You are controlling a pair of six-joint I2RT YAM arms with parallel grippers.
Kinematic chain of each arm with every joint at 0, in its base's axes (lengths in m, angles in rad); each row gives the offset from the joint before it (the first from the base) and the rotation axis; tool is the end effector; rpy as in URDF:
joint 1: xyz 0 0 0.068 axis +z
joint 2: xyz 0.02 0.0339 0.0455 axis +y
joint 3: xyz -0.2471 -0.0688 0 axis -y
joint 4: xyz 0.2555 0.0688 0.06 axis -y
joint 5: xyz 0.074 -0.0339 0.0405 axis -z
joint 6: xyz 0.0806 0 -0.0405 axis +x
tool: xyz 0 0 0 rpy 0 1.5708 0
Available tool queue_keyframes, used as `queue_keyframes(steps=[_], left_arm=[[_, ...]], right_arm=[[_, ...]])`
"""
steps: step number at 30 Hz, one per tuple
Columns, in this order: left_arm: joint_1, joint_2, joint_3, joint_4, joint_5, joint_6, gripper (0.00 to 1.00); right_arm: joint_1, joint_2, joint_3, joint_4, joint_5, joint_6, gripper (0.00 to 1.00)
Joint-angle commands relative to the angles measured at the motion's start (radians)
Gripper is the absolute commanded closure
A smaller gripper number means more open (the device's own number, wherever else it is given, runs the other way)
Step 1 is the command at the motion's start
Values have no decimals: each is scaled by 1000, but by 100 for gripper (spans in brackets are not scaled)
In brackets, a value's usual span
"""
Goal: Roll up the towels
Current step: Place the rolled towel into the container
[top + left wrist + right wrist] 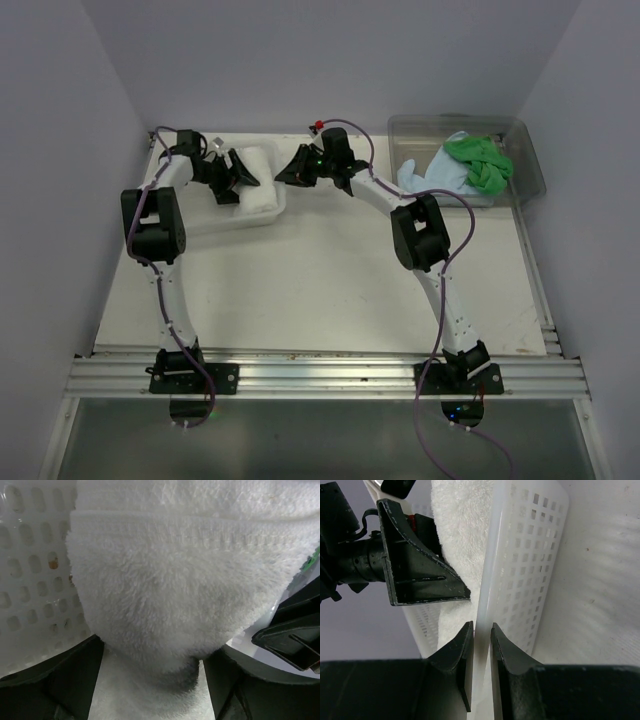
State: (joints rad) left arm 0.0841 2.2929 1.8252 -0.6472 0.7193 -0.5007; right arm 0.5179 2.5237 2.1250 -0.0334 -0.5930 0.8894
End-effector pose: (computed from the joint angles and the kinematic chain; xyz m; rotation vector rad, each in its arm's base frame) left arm 0.5004 -0.0111 0.1164 -0.5405 2.5945 -1.0979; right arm 0.5060 0.3402 0.1538 -0.0166 2.2534 1.4310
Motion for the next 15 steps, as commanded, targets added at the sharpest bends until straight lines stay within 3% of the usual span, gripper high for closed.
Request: queue_keyframes(steps=[1,10,15], left_arm=[[-10,39,22,-63,-116,63,18],[-12,-16,29,-81,-158,71,5],[-12,-105,51,-78,-162,76,0]], right_arm=[[33,-51,-19,-20,-10,-32,100],[34,-68,-45,-17,-4,-35,100],[34,-78,-59,-19,9,-43,93]])
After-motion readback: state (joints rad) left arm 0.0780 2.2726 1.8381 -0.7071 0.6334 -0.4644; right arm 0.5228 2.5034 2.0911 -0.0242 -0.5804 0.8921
